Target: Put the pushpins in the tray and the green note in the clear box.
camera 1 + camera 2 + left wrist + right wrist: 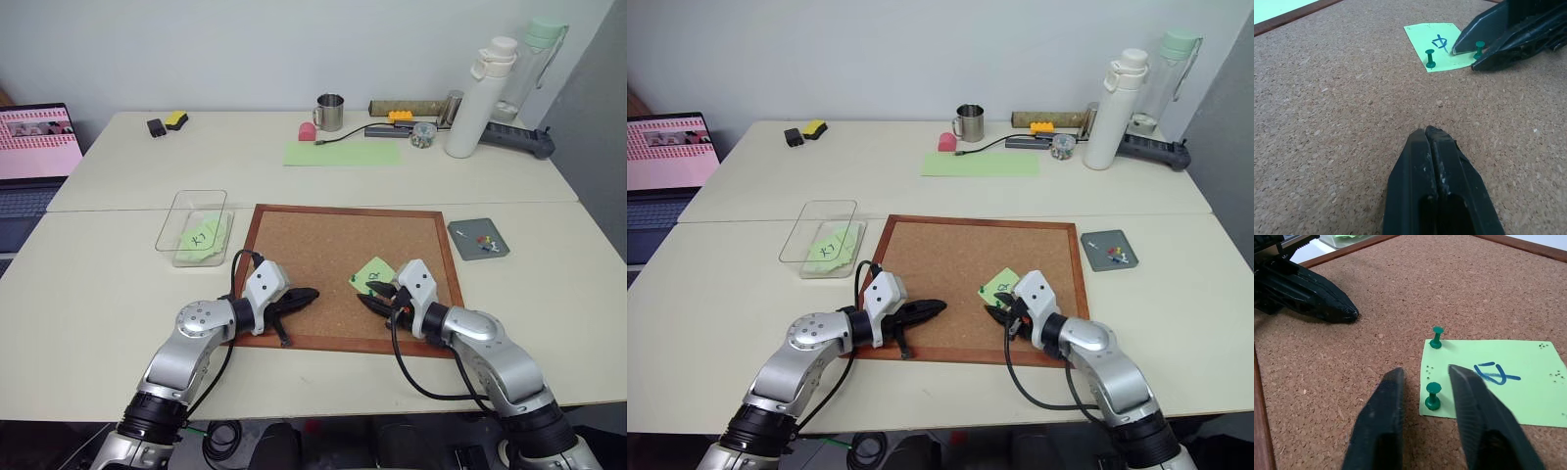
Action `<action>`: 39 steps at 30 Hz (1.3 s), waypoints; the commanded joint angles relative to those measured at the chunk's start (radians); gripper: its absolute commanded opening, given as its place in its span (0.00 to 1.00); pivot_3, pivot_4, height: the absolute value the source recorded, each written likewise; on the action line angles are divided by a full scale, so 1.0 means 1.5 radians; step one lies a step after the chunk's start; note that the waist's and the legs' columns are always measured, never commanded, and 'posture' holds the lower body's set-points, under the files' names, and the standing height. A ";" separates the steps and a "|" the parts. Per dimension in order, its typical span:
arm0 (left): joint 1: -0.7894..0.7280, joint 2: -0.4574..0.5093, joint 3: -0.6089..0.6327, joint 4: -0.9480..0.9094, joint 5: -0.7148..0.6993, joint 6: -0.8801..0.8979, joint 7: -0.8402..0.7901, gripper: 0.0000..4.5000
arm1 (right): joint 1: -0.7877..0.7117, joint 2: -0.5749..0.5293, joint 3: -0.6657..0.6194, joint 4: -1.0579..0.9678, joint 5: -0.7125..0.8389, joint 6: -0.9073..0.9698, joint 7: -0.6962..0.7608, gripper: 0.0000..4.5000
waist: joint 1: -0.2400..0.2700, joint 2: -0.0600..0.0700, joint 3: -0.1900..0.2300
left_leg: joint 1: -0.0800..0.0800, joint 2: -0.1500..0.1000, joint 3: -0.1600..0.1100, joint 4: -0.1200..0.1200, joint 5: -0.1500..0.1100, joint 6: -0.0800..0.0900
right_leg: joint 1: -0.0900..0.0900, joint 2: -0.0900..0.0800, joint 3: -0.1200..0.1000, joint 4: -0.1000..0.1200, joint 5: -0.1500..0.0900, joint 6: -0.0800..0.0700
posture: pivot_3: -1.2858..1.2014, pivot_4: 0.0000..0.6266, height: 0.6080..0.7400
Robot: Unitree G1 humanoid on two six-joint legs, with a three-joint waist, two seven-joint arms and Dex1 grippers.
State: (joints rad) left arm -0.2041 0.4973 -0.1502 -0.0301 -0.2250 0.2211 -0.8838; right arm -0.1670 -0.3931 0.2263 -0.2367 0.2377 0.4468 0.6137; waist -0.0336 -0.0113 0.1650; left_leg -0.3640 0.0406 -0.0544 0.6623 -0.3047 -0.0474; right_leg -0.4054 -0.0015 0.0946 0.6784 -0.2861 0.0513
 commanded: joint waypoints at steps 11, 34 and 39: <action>0.006 0.007 -0.015 0.018 0.019 0.023 0.003 0.00 | 0.005 0.008 -0.059 -0.086 0.059 -0.022 0.009 0.00 | 0.000 0.000 0.000 | 0.000 0.000 0.000 0.000 0.000 0.000 | 0.000 0.000 0.000 0.000 0.000 0.000 | 0.52 0.24 1.00; 0.006 0.015 -0.025 0.019 0.017 0.035 -0.007 0.00 | -0.170 -0.107 -0.296 0.207 0.013 -0.019 -0.136 0.00 | 0.000 0.000 0.000 | 0.000 0.000 0.001 0.000 0.000 0.000 | 0.000 0.000 0.001 0.000 0.000 0.000 | 0.52 0.24 1.00; 0.008 0.017 -0.025 0.015 0.017 0.038 -0.006 0.00 | -0.189 -0.111 -0.296 0.289 0.005 -0.023 -0.128 0.00 | 0.000 0.000 0.000 | 0.000 0.000 0.001 0.000 0.000 0.000 | 0.000 0.000 0.001 0.000 0.000 0.000 | 0.52 0.24 1.00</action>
State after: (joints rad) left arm -0.2180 0.5063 -0.1635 -0.0328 -0.2250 0.2415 -0.8881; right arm -0.4146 -0.5493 -0.2040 0.1672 0.2522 0.4365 0.4138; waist -0.0340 -0.0110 0.1646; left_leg -0.3636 0.0402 -0.0528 0.6620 -0.3047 -0.0473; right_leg -0.4052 -0.0019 0.0960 0.6785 -0.2860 0.0513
